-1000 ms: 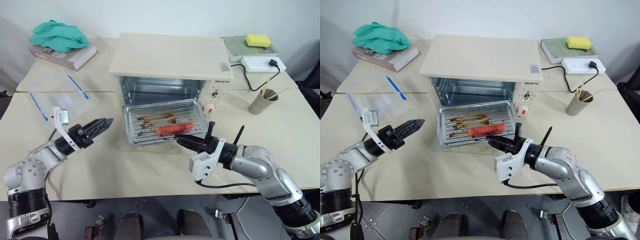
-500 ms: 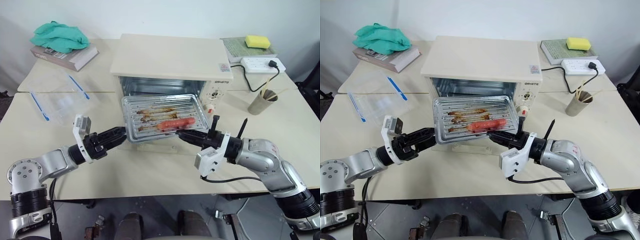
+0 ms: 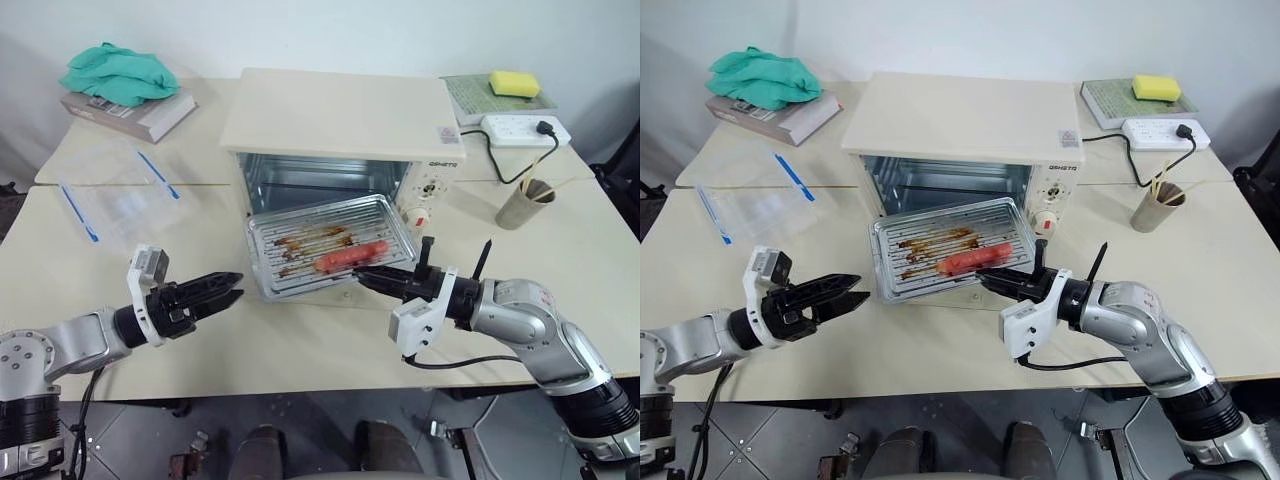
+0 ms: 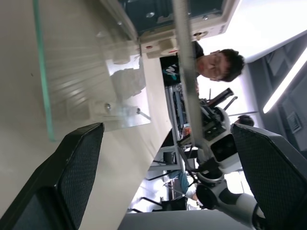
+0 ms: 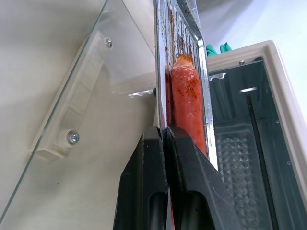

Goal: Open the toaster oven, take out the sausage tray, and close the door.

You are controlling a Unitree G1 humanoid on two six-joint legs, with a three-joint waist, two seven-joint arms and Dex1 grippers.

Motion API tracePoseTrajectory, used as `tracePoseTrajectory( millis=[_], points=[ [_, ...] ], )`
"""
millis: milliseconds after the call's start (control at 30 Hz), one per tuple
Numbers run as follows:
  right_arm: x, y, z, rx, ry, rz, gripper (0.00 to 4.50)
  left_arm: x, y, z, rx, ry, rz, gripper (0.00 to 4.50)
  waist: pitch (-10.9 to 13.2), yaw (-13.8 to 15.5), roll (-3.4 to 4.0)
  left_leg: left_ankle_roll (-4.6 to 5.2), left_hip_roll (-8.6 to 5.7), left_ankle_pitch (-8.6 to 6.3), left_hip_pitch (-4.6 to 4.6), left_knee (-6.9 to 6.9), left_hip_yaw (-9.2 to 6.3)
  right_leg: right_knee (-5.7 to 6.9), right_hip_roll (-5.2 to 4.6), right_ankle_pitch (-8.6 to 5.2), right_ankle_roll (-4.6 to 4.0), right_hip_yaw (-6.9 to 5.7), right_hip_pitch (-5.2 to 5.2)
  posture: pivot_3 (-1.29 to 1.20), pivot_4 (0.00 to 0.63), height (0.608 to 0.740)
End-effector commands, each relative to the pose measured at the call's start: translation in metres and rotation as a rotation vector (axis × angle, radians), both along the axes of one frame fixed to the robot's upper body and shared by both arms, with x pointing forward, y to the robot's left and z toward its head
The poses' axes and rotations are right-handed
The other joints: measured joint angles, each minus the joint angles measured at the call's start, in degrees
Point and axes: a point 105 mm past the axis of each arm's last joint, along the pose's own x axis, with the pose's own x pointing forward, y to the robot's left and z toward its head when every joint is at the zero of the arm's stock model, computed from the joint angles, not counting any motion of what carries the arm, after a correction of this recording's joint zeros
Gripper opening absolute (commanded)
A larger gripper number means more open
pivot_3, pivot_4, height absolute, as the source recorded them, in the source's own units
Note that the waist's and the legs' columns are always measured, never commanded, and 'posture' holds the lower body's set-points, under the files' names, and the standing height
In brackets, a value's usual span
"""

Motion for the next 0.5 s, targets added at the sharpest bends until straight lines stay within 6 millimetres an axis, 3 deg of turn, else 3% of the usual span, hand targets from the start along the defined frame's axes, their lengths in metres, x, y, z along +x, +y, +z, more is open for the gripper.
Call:
tracePoseTrajectory(
  millis=[33, 333, 433, 500],
  points=[
    [-0.005, 0.005, 0.009, 0.011, -0.036, 0.041, 0.00, 0.004, -0.004, 0.008, -0.045, -0.029, -0.006, 4.50, 0.00, -0.01, 0.00, 0.00, 0.00, 0.00, 0.00, 0.00, 0.00, 0.00, 0.00, 0.00, 0.00, 0.00, 0.00, 0.00, 0.150, 0.740],
    [-0.008, 0.012, 0.010, -0.002, -0.037, 0.103, 0.00, 0.014, -0.041, 0.013, -0.115, -0.016, -0.090, 4.50, 0.00, -0.04, 0.00, 0.00, 0.00, 0.00, 0.00, 0.06, 0.00, 0.00, 0.00, 0.00, 0.00, 0.00, 0.03, 0.00, 0.150, 0.740],
    [-0.009, 0.014, 0.011, -0.001, -0.031, 0.118, 0.00, 0.014, -0.047, 0.015, -0.131, -0.011, -0.102, 3.98, 0.00, -0.07, 0.00, 0.00, 0.00, 0.00, 0.01, 0.05, -0.03, 0.00, 0.00, 0.00, 0.00, -0.02, 0.05, 0.00, 0.150, 0.740],
    [-0.009, 0.014, 0.010, -0.002, -0.027, 0.120, 0.00, 0.015, -0.048, 0.016, -0.140, -0.010, -0.096, 3.39, 0.00, -0.14, 0.00, 0.00, 0.00, 0.00, 0.01, 0.03, -0.03, 0.00, 0.00, 0.00, 0.00, -0.02, 0.05, 0.00, 0.150, 0.740]
  ],
)
